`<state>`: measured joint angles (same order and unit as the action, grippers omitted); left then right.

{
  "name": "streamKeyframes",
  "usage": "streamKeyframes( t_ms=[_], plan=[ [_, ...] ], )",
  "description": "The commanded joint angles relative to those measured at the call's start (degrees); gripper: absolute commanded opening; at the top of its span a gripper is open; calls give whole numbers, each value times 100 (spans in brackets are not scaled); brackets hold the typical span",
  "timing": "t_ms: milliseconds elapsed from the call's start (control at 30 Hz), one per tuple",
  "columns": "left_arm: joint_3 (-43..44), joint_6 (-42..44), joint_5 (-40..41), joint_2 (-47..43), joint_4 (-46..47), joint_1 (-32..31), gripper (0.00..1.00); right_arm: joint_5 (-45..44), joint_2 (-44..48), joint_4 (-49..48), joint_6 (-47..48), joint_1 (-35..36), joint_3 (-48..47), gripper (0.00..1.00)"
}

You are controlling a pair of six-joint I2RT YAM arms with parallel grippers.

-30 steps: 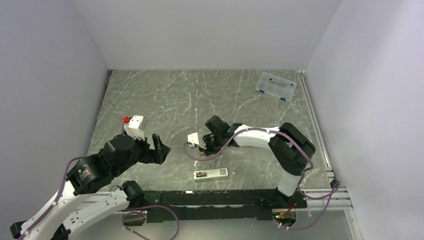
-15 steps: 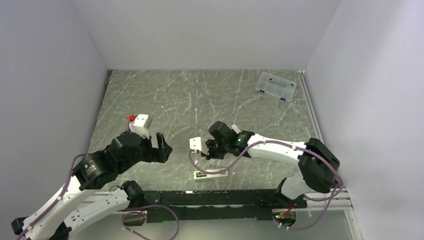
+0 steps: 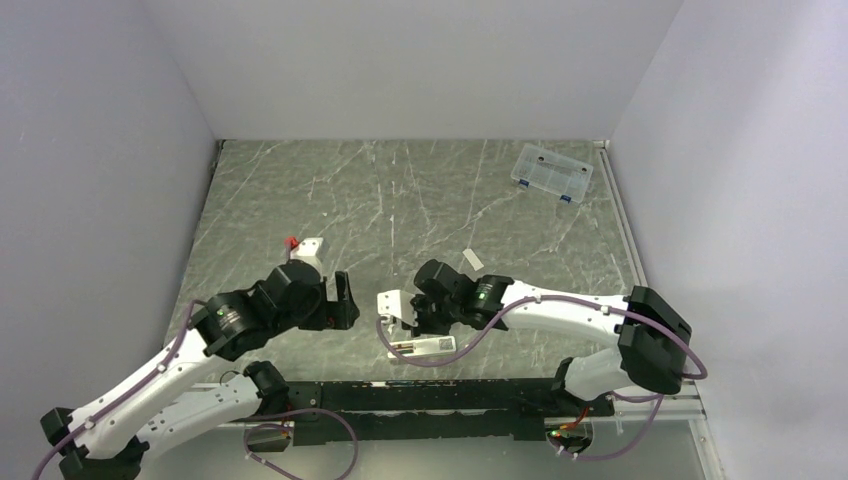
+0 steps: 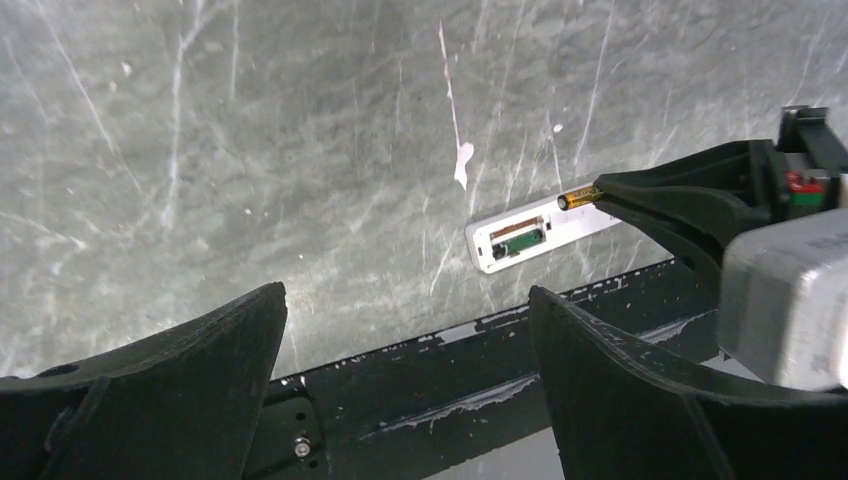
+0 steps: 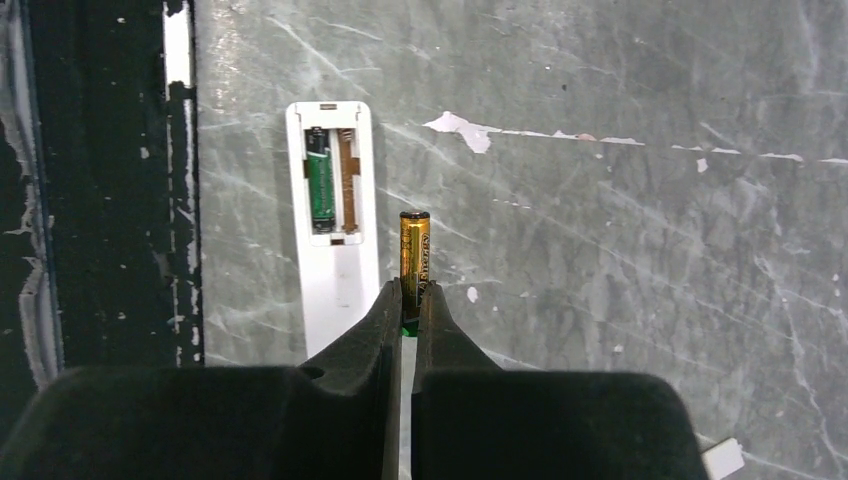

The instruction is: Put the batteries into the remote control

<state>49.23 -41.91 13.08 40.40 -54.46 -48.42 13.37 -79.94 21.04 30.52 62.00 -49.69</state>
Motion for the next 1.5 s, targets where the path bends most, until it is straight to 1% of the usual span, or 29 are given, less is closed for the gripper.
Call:
streamKeyframes(
  t_ms=[0, 167, 367, 667, 1033, 1467],
  plan=[
    [-255, -512, -364, 49, 270, -18, 96, -82, 119, 111, -316, 145, -23, 0],
    [-578, -820, -666, 125, 463, -17, 93, -36, -77, 232, -523, 328, -150, 0],
    [-1036, -1071, -914, 67, 756, -16, 93, -70, -371, 348, -615, 442, -359, 0],
    [-1473, -1289, -1112, -17, 961, -12, 93, -97, -824, 403, -762, 536, -644, 0],
    [-1666, -1386, -1210, -155, 985, -17, 93, -97, -1226, 514, -838, 585, -899, 0],
    [-1680, -1337, -1225, -167, 990, -12, 93, -25, -1405, 544, -904, 626, -988, 2]
  ],
)
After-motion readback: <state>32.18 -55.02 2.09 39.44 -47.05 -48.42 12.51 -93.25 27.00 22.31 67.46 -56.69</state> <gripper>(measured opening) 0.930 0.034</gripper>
